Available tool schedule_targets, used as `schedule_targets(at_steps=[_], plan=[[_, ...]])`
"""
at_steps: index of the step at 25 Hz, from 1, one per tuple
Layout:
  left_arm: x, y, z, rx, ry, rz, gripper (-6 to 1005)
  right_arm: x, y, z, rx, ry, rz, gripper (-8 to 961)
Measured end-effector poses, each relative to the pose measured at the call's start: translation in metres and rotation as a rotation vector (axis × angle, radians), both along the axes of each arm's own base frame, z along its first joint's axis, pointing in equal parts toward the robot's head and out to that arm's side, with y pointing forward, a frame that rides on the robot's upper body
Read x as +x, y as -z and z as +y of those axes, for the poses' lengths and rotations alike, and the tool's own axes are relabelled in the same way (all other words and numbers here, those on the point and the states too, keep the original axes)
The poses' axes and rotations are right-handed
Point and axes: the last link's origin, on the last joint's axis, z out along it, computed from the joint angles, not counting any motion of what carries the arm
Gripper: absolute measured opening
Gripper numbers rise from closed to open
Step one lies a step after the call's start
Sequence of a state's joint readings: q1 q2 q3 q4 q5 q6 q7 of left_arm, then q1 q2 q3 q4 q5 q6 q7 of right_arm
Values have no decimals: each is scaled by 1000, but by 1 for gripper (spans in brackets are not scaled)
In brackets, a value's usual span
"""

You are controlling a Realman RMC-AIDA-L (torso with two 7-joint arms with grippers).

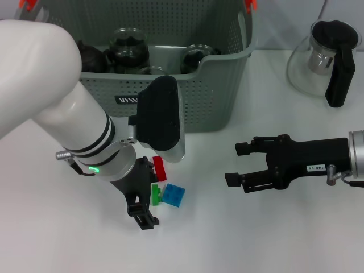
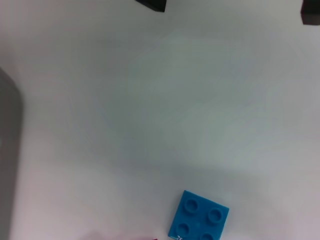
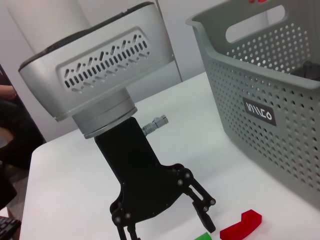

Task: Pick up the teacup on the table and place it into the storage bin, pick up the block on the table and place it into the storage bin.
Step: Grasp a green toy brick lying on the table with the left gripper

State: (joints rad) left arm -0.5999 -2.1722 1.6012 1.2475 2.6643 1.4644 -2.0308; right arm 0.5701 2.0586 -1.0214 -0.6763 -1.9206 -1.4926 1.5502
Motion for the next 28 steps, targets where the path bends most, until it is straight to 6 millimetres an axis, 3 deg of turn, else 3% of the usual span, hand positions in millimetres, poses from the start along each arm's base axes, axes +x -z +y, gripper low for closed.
schedule_targets(at_steps=[25, 28], plan=[[1, 10, 5, 13, 11, 19, 891, 3, 1, -3, -5, 5, 2, 925], [1, 13, 6, 15, 17, 22, 769, 3, 1, -3, -5, 6, 2, 924]])
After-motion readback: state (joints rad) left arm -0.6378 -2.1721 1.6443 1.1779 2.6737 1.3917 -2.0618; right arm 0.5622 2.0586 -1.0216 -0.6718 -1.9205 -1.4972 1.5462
